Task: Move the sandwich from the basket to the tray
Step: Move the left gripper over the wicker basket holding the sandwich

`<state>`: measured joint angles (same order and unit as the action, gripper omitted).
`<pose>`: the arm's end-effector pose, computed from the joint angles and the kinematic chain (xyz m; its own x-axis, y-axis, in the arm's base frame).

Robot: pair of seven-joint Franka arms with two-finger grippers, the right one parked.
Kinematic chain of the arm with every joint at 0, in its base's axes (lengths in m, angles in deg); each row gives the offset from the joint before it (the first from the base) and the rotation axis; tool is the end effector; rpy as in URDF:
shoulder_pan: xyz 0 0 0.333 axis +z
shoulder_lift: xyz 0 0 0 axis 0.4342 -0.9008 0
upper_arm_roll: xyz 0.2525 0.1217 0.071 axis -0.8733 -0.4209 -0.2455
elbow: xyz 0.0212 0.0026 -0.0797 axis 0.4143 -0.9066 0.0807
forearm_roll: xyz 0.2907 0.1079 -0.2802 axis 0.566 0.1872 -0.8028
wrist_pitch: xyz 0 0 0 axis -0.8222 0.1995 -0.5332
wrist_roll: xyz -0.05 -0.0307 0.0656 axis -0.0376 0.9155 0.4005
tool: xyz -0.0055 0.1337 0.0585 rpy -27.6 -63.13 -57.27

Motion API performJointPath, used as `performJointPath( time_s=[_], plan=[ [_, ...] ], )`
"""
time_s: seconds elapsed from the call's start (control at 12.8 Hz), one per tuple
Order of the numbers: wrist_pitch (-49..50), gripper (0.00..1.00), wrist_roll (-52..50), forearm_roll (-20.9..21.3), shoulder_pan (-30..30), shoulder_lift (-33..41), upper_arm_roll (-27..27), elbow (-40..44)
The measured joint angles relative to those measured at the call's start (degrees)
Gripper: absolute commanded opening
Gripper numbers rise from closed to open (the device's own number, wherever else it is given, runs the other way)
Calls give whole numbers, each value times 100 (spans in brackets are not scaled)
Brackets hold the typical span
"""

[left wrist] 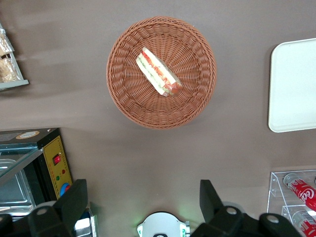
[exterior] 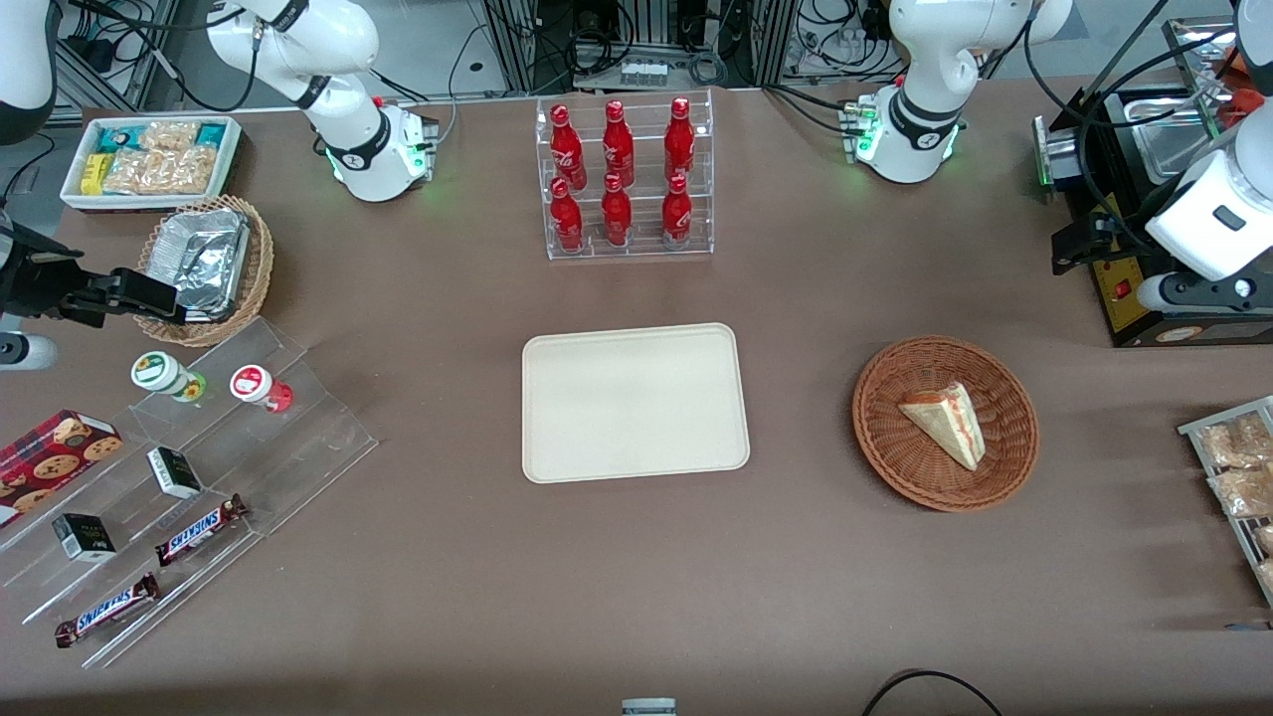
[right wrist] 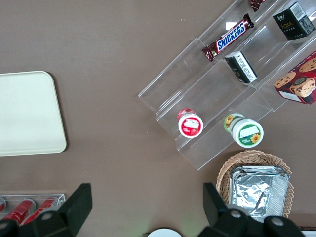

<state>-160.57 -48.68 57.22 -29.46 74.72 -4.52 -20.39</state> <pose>0.5599 -0.0345 0.5496 0.9857 -0.0660 -0.1552 -0.0711 -0.9971 -0.0274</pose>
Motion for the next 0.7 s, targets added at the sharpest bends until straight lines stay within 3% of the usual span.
performJointPath(
  time_s=[0.7],
  plan=[
    [-285,100,0,-10,-2,-326,0,-102]
  ],
)
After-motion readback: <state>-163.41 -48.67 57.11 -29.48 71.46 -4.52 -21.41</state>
